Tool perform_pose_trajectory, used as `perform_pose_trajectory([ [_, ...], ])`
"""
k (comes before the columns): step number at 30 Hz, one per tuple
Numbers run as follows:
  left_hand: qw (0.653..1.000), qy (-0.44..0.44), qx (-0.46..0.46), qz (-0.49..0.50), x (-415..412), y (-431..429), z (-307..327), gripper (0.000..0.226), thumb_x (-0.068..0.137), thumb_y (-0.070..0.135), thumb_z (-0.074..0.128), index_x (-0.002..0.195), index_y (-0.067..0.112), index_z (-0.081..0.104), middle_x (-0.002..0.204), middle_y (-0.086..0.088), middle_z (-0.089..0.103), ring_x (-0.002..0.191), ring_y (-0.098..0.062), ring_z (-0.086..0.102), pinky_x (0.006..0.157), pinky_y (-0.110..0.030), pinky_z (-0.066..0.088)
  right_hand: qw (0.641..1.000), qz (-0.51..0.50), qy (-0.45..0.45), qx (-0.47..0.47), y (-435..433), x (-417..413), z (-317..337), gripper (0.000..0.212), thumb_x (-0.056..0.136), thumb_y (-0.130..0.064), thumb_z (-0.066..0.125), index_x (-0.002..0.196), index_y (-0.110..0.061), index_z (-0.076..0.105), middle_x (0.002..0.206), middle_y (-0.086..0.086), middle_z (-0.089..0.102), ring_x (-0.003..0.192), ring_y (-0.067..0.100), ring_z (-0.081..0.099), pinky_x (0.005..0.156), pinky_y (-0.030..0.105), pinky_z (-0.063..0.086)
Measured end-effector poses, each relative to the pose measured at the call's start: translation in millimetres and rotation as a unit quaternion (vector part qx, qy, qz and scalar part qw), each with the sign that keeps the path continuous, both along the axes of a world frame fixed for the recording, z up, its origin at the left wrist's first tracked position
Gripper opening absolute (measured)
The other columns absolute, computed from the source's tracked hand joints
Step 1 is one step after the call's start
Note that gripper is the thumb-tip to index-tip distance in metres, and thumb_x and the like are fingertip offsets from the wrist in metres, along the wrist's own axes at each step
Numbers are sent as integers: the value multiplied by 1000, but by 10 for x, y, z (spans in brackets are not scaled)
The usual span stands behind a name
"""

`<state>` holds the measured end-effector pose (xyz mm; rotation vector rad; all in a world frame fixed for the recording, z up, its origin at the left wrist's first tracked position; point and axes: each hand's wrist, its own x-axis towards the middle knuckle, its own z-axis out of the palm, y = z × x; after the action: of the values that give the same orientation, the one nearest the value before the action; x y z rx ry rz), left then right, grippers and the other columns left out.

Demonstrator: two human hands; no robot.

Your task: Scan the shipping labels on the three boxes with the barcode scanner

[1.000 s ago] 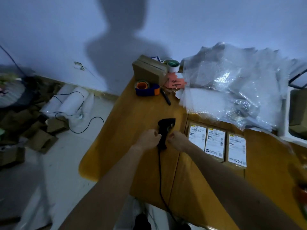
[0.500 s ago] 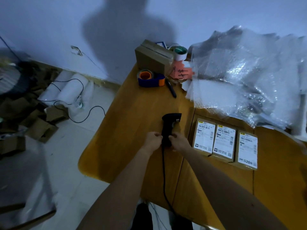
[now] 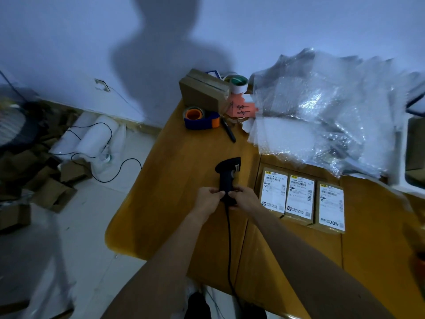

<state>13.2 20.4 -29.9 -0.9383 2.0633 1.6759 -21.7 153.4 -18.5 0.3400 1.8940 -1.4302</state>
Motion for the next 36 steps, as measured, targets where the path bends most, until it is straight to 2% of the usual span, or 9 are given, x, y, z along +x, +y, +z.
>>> perform_pose_trajectory([
  [2, 999, 19, 22, 19, 60, 30, 85, 25, 95, 23, 69, 113, 5, 72, 101, -8, 74, 87, -18, 68, 73, -29, 57, 1000, -18, 9, -23, 62, 40, 75, 41, 104, -11, 53, 145, -7, 49, 128, 9, 61, 112, 24, 62, 91, 38, 58],
  [5, 996, 55, 46, 45, 170, 106, 252, 19, 96, 26, 69, 105, 9, 73, 93, -2, 73, 80, -14, 69, 62, -20, 54, 997, -43, 23, -53, 185, 129, 170, 42, 102, -14, 57, 144, -10, 53, 128, 11, 66, 114, 28, 66, 92, 42, 59],
  [8, 992, 89, 70, 52, 273, 210, 368, 30, 95, 32, 69, 109, 6, 71, 99, -5, 74, 89, -18, 71, 74, -26, 59, 995, -49, 40, -73, 323, 249, 225, 39, 101, -17, 60, 140, -13, 58, 121, 8, 71, 109, 25, 70, 90, 43, 61],
  [13, 983, 94, 134, 85, 378, 401, 559, 32, 93, 41, 69, 105, 11, 71, 103, -9, 76, 96, -23, 73, 89, -37, 59, 993, -28, 52, -102, 513, 507, 336, 32, 101, -18, 61, 133, -16, 62, 115, 5, 72, 105, 23, 71, 79, 34, 62],
  [17, 978, 67, 178, 91, 473, 554, 643, 26, 94, 40, 68, 98, 15, 74, 91, -4, 77, 87, -19, 72, 76, -30, 58, 991, -32, 52, -119, 639, 692, 344, 31, 101, -17, 61, 132, -19, 64, 119, 6, 71, 108, 23, 70, 84, 36, 61],
  [22, 978, 38, 174, 107, 542, 713, 753, 23, 96, 37, 66, 91, 15, 69, 84, -4, 73, 75, -14, 68, 62, -26, 50, 989, -33, 23, -141, 763, 891, 251, 33, 98, -16, 66, 129, -26, 65, 125, 5, 70, 109, 21, 71, 79, 32, 60],
  [27, 987, 87, 102, 84, 650, 865, 693, 31, 95, 39, 67, 103, 9, 69, 84, -4, 70, 79, -17, 67, 62, -26, 45, 989, -34, 20, -144, 844, 1036, 239, 34, 96, -13, 66, 128, -24, 67, 123, 2, 72, 107, 17, 73, 85, 33, 61],
  [31, 986, 104, 94, 90, 705, 873, 703, 28, 96, 35, 66, 100, 7, 68, 70, -1, 64, 56, -7, 64, 51, -17, 48, 994, -28, 36, -100, 933, 1083, 236, 23, 96, -27, 66, 118, -21, 69, 115, 0, 75, 102, 15, 73, 88, 35, 61],
  [36, 981, 93, 124, 113, 798, 770, 634, 26, 93, 33, 71, 93, 8, 65, 61, -5, 58, 50, -19, 55, 52, -30, 46, 994, -78, 39, -73, 1134, 1120, 182, 26, 102, -30, 58, 125, -18, 60, 114, 5, 72, 103, 20, 71, 85, 33, 60],
])
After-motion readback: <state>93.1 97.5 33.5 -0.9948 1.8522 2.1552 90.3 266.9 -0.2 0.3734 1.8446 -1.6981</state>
